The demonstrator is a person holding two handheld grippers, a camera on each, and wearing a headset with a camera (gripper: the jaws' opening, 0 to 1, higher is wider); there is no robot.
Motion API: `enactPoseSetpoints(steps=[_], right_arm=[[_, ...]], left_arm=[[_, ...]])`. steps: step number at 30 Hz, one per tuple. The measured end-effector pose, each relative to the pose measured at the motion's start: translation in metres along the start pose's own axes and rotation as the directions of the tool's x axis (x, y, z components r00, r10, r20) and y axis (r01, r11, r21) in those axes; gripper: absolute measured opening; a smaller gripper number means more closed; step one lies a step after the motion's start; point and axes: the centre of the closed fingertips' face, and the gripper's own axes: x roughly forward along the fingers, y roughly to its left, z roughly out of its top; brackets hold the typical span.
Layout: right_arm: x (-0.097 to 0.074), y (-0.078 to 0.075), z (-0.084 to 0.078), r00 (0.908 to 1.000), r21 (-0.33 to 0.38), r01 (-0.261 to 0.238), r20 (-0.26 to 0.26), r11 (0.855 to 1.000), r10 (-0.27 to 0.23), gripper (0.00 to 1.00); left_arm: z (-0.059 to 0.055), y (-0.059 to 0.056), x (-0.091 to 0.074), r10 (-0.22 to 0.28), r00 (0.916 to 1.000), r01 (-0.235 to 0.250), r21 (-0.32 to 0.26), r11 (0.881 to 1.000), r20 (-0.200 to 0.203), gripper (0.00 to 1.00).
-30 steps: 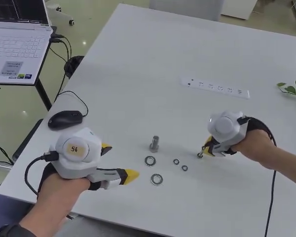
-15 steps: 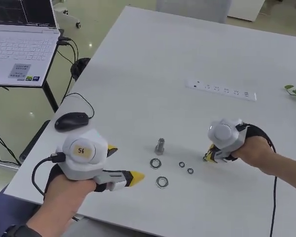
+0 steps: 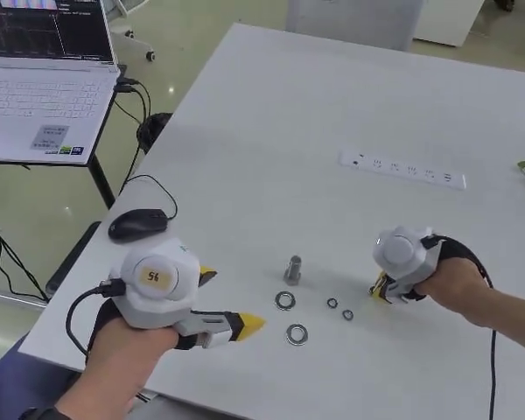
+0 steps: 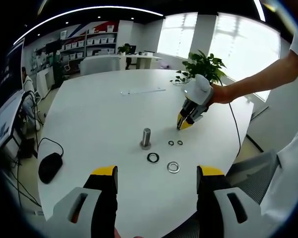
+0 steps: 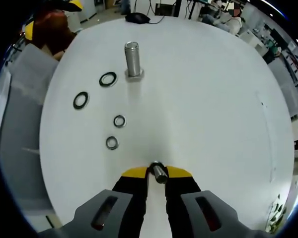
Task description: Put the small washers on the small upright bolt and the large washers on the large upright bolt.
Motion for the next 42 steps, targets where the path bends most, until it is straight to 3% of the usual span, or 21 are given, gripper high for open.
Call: enactPoseSetpoints(steps=[9,20,33,42], right_arm=[[-0.008,0.0,0.004,0.9996,0.019,0.003,0.029,1.0,-0.004,0.19],[-0.037,-0.01,0.002,0.9924,0.104,0.048,0.108,0.993,-0.06,0.22],[-0.079,-0.02,0.006,0.9612,0.234,0.107,0.225,0.966,-0.16,0.24],[-0.097,-0.011,0.017,0.9292,0.302,0.069,0.327,0.951,-0.171,0.28]], left_arm=[[0.003,-0.001,0.001,-0.003,1.0,0.003,0.005,1.0,0.006,0.63],[0.004,-0.003,0.0,-0.005,0.9999,0.005,0.008,1.0,0.014,0.63],[0.01,-0.006,-0.001,-0.007,0.9997,0.006,0.021,1.0,0.025,0.63],[0.01,-0.008,-0.002,-0.007,0.9996,0.007,0.024,1.0,0.026,0.63]])
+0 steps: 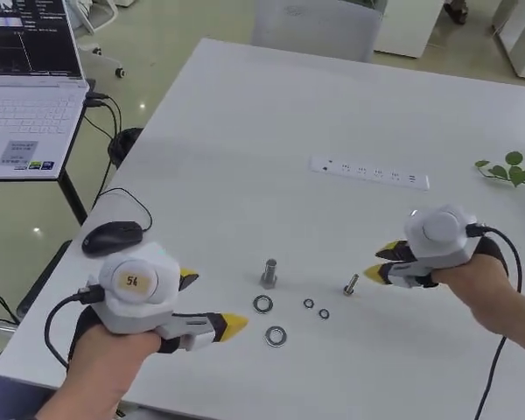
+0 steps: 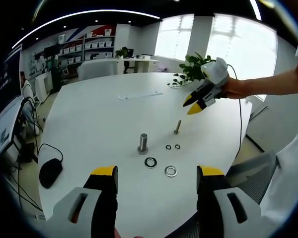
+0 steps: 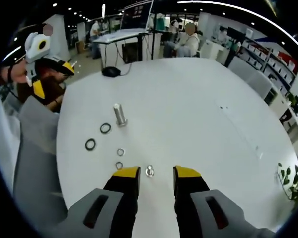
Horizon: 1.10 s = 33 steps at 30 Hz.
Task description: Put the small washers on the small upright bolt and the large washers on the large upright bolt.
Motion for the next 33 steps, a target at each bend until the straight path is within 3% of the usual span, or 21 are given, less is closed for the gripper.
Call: enactPoseSetpoints(steps=[4,12,28,33], right_arm=[[-0.002,0.009,0.005,0.9992,0.033,-0.013,0.038,0.999,0.011,0.28],[0.004,0.029,0.003,0.9974,0.072,-0.047,0.058,0.996,0.043,0.28],[0.036,0.083,-0.016,0.9907,0.081,-0.136,0.014,0.987,0.135,0.27],[0.042,0.093,-0.023,0.9885,0.091,-0.151,0.003,0.984,0.152,0.27]], left_arm=[[0.0,-0.001,0.0,-0.001,1.0,0.001,0.001,1.0,0.0,0.63],[0.0,-0.002,-0.001,-0.002,1.0,0.002,0.003,1.0,0.001,0.63],[-0.004,0.002,-0.004,0.006,1.0,-0.006,-0.007,1.0,0.0,0.63],[-0.006,0.002,-0.003,0.004,1.0,-0.004,-0.01,1.0,-0.003,0.63]])
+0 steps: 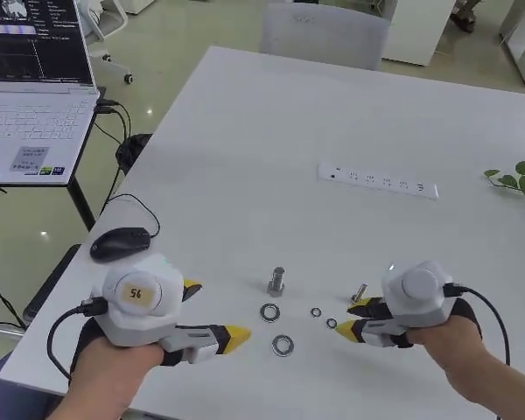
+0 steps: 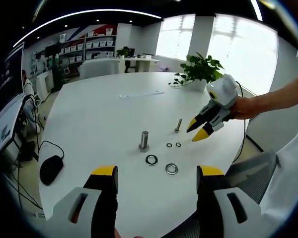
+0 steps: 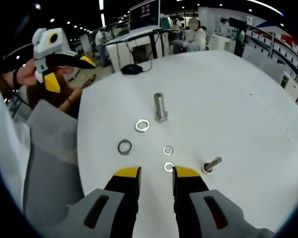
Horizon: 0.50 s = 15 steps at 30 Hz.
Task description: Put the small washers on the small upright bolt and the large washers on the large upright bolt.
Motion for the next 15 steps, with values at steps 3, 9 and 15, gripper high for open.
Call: enactPoseSetpoints(steps=[3,9,15], right_arm=[[0.005,0.003,-0.007,0.9998,0.0,-0.004,-0.017,1.0,0.004,0.27],[0.011,0.002,-0.016,0.9992,0.009,0.003,-0.04,1.0,-0.002,0.26],[0.018,-0.002,-0.021,0.9976,0.009,0.015,-0.068,1.0,-0.015,0.25]], left_arm=[[-0.001,0.0,0.001,-0.001,1.0,0.001,-0.001,1.0,-0.001,0.63],[-0.002,0.0,0.001,0.001,1.0,-0.001,-0.008,1.0,0.002,0.63],[-0.005,0.001,0.0,0.004,1.0,-0.004,-0.014,1.0,-0.002,0.63]])
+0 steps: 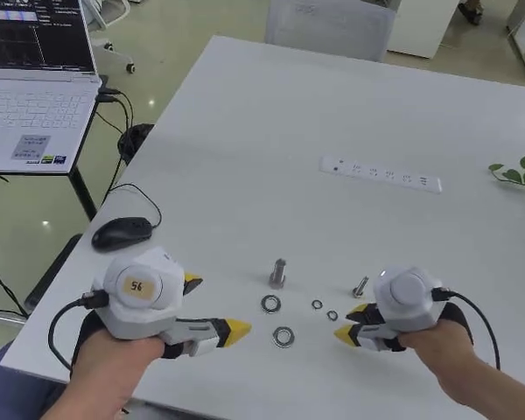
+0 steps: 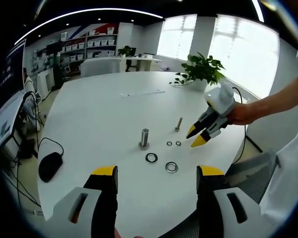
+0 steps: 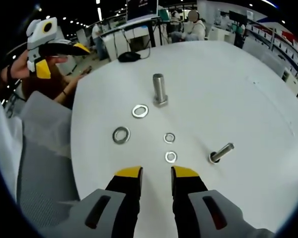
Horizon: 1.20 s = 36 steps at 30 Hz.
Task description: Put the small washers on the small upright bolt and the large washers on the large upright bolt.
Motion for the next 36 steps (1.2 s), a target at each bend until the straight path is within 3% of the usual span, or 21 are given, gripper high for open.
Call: enactPoseSetpoints(steps=[9,17,28,36], right_arm=[[0.014,-0.01,0.0,0.997,-0.051,0.012,-0.075,0.999,-0.016,0.23],[0.026,-0.021,0.003,0.9865,-0.13,0.008,-0.161,0.991,-0.03,0.22],[0.034,-0.023,0.003,0.9791,-0.178,0.013,-0.197,0.984,-0.049,0.2],[0.034,-0.022,0.002,0.9726,-0.191,0.022,-0.223,0.981,-0.065,0.19]], left_arm=[[-0.002,0.0,-0.001,0.003,1.0,-0.003,-0.005,1.0,-0.002,0.63],[-0.003,0.001,-0.003,0.006,1.0,-0.006,-0.01,1.0,-0.004,0.63],[-0.006,0.005,-0.003,0.015,0.9999,-0.015,-0.022,1.0,-0.004,0.63],[-0.001,0.0,0.003,0.0,1.0,0.0,-0.014,1.0,-0.004,0.63]])
